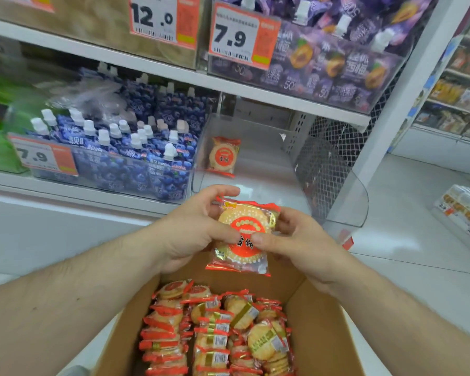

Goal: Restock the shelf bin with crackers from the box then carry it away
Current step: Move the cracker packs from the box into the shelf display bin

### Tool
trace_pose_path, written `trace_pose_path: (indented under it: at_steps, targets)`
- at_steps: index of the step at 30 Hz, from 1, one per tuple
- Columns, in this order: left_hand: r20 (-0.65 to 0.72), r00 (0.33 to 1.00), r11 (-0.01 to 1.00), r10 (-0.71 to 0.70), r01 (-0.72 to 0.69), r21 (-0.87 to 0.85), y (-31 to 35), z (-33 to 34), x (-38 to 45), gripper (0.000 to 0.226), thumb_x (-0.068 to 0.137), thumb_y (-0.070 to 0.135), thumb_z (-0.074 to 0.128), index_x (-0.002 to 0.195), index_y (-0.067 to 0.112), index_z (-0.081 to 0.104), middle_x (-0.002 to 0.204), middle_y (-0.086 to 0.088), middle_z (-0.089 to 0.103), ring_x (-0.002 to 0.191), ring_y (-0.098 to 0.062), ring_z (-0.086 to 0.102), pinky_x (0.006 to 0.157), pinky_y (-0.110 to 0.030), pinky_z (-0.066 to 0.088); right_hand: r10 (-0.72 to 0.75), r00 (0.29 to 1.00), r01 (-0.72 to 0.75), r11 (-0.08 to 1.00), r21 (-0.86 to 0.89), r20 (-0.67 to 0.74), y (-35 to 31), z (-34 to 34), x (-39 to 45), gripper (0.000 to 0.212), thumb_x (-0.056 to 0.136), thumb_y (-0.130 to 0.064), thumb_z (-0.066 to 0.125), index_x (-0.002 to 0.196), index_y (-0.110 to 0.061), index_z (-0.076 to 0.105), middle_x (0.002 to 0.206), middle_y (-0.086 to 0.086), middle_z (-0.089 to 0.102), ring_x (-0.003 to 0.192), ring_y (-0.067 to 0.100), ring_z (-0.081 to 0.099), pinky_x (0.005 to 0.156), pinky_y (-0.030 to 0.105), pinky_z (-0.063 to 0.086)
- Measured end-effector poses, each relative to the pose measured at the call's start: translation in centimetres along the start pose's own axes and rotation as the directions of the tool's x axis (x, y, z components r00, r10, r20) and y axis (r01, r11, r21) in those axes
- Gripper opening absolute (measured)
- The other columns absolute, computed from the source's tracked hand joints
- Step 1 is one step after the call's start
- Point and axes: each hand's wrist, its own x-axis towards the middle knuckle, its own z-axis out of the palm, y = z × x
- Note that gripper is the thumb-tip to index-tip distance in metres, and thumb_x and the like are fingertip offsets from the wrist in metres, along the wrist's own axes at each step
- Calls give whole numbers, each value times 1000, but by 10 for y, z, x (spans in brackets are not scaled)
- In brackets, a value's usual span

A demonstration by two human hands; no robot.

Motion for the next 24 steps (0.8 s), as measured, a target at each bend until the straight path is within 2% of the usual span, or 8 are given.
trace_pose_path:
  at_steps: [3,7,9,12,13,16,19,24]
  targets:
    - [-18,999,998,40,-39,58,10,-4,0,75,76,-15,67,130,35,50,133,-14,46,101,-14,60,68,-23,50,-26,999,27,999,-25,30,-12,4,4,56,60,-18,85,111,-6,64,103,13,73,95,24,71,80,32,58]
    - [-120,972,978,200,-191,80,25,-16,8,65,77,-5,72,126,32,50,122,3,59,101,-14,65,75,-29,57,-92,995,92,996,-6,-49,-43,-1,24,37,73,2,75,107,-4,63,85,8,70,58,3,64,46,11,43]
    - [-298,900,942,319,-265,206,23,-27,17,53,78,0,73,116,32,54,112,12,61,98,-12,63,82,-32,57,-139,977,135,990,-36,-162,-56,-9,48,34,74,2,76,105,-5,63,85,6,69,52,0,60,43,10,39]
    - [-473,796,900,379,-196,390,10,-42,34,41,80,8,71,108,32,53,104,19,56,97,-11,57,86,-35,52,-89,958,71,995,-75,-274,-56,-21,104,39,75,-2,78,110,-7,63,95,6,70,57,3,60,41,13,40]
    - [-492,792,902,362,-165,398,6,-44,39,40,81,10,71,110,30,52,104,18,55,98,-12,57,85,-32,50,-41,958,17,996,-86,-284,-52,-24,124,40,75,-4,80,111,-8,63,97,7,71,60,6,61,44,18,45]
    - [-472,825,906,311,-107,410,0,-46,52,47,84,14,70,125,26,49,113,10,54,96,-14,59,85,-29,48,49,950,-88,989,-115,-310,-33,-22,175,48,69,-2,84,111,-8,61,107,10,70,87,23,69,72,37,58]
    - [-456,824,872,337,-91,480,-2,-48,59,47,87,9,65,127,28,49,114,11,54,80,-6,58,75,-22,47,51,950,-98,986,-138,-308,-20,-8,209,54,67,1,84,113,-9,58,104,8,68,92,25,66,65,32,53]
    - [-461,801,842,381,-94,531,-10,-51,60,52,84,4,62,127,32,53,105,20,55,79,-4,58,77,-22,45,82,934,-190,939,-287,-349,4,10,252,53,63,-17,90,109,-8,65,103,7,71,93,24,68,85,41,57]
